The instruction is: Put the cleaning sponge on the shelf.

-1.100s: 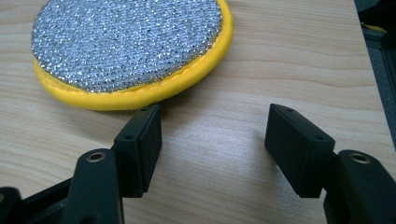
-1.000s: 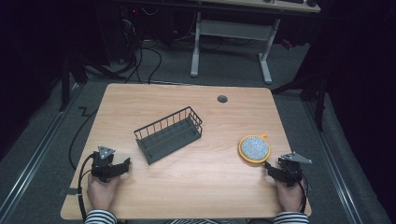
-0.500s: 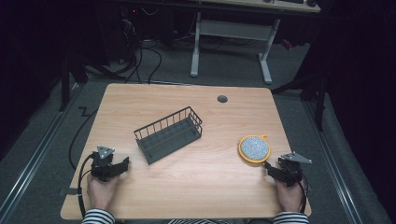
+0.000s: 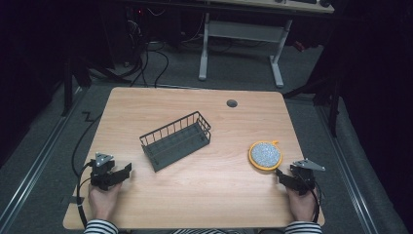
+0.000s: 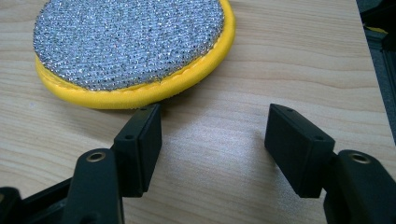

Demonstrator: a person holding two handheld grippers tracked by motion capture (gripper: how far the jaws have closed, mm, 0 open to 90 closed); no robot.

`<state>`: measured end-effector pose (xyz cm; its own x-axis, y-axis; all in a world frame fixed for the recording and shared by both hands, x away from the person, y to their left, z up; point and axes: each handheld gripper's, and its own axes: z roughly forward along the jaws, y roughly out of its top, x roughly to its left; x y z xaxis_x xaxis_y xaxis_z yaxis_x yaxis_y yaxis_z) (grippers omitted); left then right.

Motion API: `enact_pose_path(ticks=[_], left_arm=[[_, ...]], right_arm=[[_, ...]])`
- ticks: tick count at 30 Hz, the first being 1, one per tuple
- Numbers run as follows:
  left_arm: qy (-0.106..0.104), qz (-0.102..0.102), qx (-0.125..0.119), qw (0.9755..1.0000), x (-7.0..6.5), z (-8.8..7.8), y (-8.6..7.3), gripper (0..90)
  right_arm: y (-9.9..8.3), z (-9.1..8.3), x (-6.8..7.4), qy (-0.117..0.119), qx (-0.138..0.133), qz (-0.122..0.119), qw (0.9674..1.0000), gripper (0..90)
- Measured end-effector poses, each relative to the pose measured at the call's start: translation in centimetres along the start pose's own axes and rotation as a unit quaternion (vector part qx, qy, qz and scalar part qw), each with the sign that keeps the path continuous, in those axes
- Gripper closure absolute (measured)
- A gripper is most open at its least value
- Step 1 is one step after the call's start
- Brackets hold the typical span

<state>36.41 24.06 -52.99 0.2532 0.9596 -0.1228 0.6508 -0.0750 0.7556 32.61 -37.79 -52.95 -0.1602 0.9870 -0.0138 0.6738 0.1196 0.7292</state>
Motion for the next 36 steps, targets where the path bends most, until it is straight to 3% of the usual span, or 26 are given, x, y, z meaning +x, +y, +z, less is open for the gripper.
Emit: enact_pose_path(ticks=[3,7,13,21,28,31,36], left_arm=[[-0.010,-0.007,-0.007,0.9999,0.0,-0.7,0.4,31.8],[-0.045,-0.020,-0.017,0.9986,0.0,-1.8,1.7,33.5],[-0.058,-0.006,-0.017,0.9982,-0.7,-2.8,3.7,38.9],[-0.084,-0.006,-0.026,0.9961,-1.6,-3.2,6.9,40.3],[-0.091,0.011,-0.021,0.9956,-2.6,-2.8,9.0,40.6],[-0.094,0.020,-0.007,0.9954,-3.3,-2.1,10.3,41.4],[-0.095,0.022,0.010,0.9952,-3.8,-0.9,11.0,43.5]], right_arm=[[0.0,0.0,0.0,0.000,0.000,0.000,1.0000,36.8],[0.0,0.0,0.0,0.000,0.001,-0.002,1.0000,36.6],[0.0,0.0,0.0,0.001,0.001,-0.002,1.0000,36.6],[0.0,0.0,0.0,0.001,0.001,-0.003,1.0000,36.5],[0.0,0.0,0.0,0.001,0.001,-0.002,1.0000,36.4],[0.0,0.0,0.0,0.001,0.001,-0.004,1.0000,36.4],[0.0,0.0,0.0,0.001,0.001,-0.004,1.0000,36.4]])
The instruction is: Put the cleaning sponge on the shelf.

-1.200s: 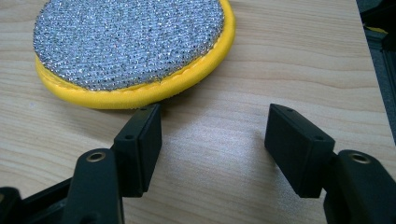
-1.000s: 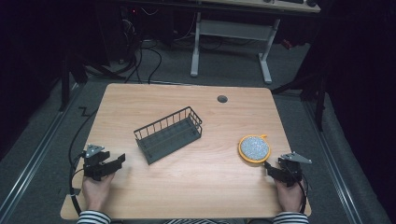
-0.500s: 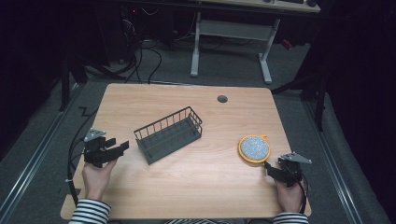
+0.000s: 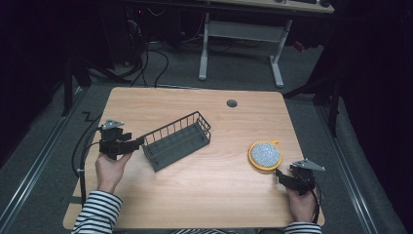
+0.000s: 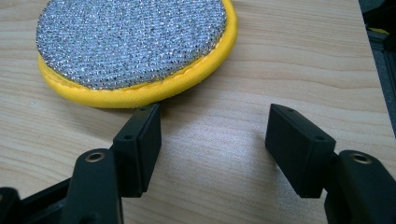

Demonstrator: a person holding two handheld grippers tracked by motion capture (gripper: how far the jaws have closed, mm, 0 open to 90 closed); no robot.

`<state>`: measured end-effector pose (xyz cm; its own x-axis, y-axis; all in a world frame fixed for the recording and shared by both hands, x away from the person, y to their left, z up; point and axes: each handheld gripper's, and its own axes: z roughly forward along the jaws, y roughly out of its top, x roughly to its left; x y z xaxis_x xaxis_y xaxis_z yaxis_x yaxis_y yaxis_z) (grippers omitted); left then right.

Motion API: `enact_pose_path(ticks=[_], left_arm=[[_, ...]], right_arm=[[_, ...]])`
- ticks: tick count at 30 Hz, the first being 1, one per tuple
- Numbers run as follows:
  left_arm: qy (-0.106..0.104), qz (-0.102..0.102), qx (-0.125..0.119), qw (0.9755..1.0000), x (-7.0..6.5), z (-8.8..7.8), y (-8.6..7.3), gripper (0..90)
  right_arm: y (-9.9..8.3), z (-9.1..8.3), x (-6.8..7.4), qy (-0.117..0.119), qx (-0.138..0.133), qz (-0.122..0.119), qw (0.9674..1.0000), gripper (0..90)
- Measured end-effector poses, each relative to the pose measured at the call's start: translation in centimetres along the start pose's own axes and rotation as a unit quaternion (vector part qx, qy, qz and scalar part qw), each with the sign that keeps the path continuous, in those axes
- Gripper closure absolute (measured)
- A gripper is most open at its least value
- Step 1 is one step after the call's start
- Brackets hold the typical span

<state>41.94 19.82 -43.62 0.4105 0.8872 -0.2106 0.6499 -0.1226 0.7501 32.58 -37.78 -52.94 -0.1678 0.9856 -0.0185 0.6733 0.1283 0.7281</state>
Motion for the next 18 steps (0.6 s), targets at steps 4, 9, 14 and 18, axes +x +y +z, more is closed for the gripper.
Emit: enact_pose_path(ticks=[4,9,14,18], left_arm=[[0.005,0.003,0.017,0.9998,0.0,1.1,0.2,47.7],[0.006,0.007,0.026,0.9996,-0.2,1.9,0.3,54.4],[0.002,0.010,0.031,0.9995,-0.2,2.4,0.2,60.9],[-0.003,0.008,0.032,0.9995,-0.3,2.8,0.2,64.8]], right_arm=[[0.0,0.0,0.0,0.000,0.000,0.001,1.0000,36.3],[0.0,0.0,0.0,0.001,0.000,0.001,1.0000,36.3],[0.0,0.0,0.0,0.001,0.000,0.000,1.0000,36.2],[0.0,0.0,0.1,0.001,0.000,0.001,1.0000,36.2]])
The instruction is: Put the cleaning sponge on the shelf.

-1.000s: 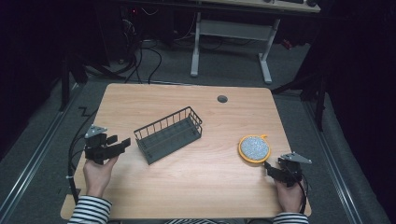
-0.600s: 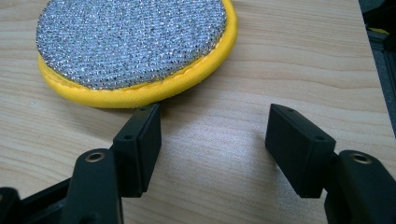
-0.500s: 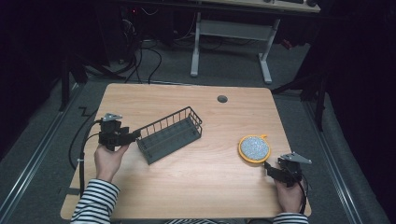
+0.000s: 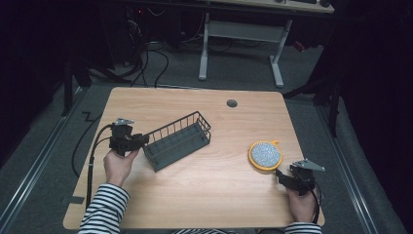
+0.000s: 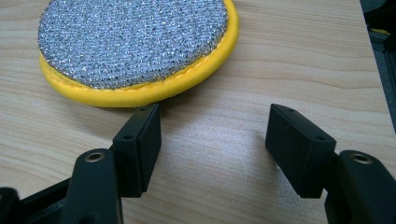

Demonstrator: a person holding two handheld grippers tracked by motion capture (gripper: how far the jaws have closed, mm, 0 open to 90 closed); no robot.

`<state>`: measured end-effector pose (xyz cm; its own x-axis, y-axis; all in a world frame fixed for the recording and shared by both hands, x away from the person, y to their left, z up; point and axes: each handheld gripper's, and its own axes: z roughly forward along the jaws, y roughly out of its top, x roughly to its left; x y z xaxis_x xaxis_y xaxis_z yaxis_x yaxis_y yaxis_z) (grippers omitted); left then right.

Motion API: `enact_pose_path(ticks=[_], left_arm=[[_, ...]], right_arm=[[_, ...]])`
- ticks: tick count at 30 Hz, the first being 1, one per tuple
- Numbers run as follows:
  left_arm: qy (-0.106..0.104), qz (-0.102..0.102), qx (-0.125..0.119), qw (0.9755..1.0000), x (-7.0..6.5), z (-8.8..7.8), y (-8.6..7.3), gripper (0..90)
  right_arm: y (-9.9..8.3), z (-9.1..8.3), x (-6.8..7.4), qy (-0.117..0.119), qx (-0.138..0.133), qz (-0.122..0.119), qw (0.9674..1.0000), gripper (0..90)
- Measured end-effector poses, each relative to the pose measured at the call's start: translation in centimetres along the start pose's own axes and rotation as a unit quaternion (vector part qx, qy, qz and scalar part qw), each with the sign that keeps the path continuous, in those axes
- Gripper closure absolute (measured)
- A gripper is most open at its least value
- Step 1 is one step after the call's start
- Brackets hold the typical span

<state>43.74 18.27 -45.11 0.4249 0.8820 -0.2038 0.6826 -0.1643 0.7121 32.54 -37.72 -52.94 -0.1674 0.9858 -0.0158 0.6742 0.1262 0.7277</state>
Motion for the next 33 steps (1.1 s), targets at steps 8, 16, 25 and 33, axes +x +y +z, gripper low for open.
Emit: enact_pose_path(ticks=[8,16,25,33], left_arm=[[-0.002,-0.005,-0.002,1.0000,-0.2,0.1,0.0,68.9],[-0.009,-0.006,-0.005,0.9999,-1.3,0.4,-0.1,69.3],[-0.022,-0.001,-0.009,0.9997,-3.6,1.2,-0.2,69.2],[-0.034,0.008,-0.009,0.9993,-4.9,1.6,-0.3,68.8]], right_arm=[[0.0,0.0,0.0,0.001,0.000,-0.001,1.0000,36.0],[0.0,0.0,0.0,0.001,0.000,-0.001,1.0000,36.0],[0.0,0.0,0.0,0.002,-0.001,-0.006,1.0000,35.6],[0.0,0.0,0.0,0.003,-0.001,-0.007,1.0000,35.4]])
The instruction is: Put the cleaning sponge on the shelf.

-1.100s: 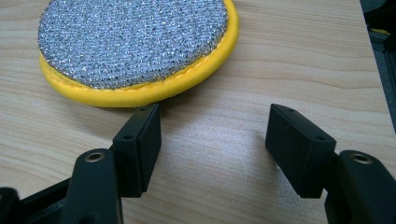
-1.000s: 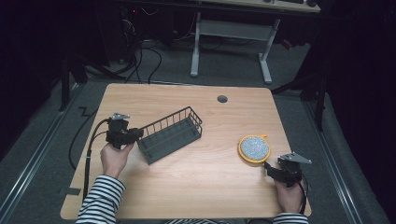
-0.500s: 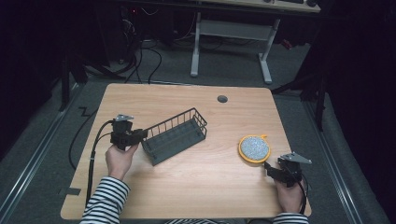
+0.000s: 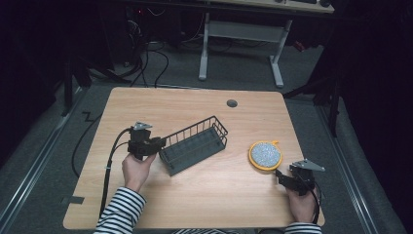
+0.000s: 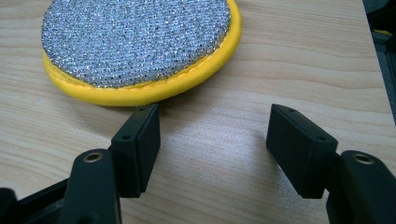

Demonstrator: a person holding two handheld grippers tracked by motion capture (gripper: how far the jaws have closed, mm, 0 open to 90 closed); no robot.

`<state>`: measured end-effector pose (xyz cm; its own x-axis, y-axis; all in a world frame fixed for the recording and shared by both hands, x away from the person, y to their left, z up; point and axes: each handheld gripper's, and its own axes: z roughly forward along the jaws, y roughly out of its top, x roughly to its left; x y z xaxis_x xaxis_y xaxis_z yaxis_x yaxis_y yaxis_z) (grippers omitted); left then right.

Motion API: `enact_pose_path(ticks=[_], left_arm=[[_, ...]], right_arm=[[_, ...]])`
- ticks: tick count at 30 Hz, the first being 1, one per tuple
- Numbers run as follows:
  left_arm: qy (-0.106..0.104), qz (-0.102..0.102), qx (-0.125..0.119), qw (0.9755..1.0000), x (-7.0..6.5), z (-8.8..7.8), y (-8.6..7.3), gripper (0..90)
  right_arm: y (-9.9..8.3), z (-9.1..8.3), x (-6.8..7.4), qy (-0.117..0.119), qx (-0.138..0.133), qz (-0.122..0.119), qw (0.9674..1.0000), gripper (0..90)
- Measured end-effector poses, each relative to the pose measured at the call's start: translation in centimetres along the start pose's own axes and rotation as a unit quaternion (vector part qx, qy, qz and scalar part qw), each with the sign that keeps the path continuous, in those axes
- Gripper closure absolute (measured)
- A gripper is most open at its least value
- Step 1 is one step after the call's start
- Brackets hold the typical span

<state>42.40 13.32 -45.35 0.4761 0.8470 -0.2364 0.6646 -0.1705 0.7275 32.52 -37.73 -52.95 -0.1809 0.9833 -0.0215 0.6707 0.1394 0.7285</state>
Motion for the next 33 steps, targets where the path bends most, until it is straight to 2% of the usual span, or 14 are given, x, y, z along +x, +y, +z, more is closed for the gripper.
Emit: enact_pose_path(ticks=[7,17,23,24,26,30,31,32,33], left_arm=[[-0.010,0.011,0.002,0.9999,-1.3,0.4,0.0,68.6],[-0.022,0.015,0.003,0.9997,-2.6,0.8,-0.1,68.4],[-0.028,0.013,-0.001,0.9995,-2.8,1.0,-0.2,67.9],[-0.031,0.012,-0.002,0.9994,-2.8,0.9,-0.3,66.4],[-0.035,0.014,0.000,0.9993,-2.7,0.9,-0.3,57.8],[-0.038,0.018,-0.015,0.9990,-2.5,0.5,-0.4,44.9],[-0.040,0.017,-0.021,0.9988,-2.3,0.3,-0.4,44.9],[-0.043,0.015,-0.032,0.9985,-2.0,-0.3,-0.4,40.1],[-0.043,0.015,-0.032,0.9985,-2.0,-0.3,-0.4,39.0]], right_arm=[[0.0,0.0,0.0,0.000,0.001,0.002,1.0000,35.4],[0.0,0.0,0.0,0.000,0.000,0.000,1.0000,35.4],[0.0,0.0,0.0,-0.001,0.000,0.001,1.0000,35.5],[0.0,0.0,0.0,-0.001,0.000,0.001,1.0000,35.5],[0.0,0.0,0.0,-0.001,0.000,0.001,1.0000,35.5],[0.0,0.0,0.0,-0.001,0.000,0.001,1.0000,35.5],[0.0,0.0,0.0,-0.001,0.000,0.001,1.0000,35.6],[0.0,0.0,0.0,-0.001,0.000,0.001,1.0000,35.6],[0.0,0.0,0.0,-0.001,0.000,0.002,1.0000,35.6]])
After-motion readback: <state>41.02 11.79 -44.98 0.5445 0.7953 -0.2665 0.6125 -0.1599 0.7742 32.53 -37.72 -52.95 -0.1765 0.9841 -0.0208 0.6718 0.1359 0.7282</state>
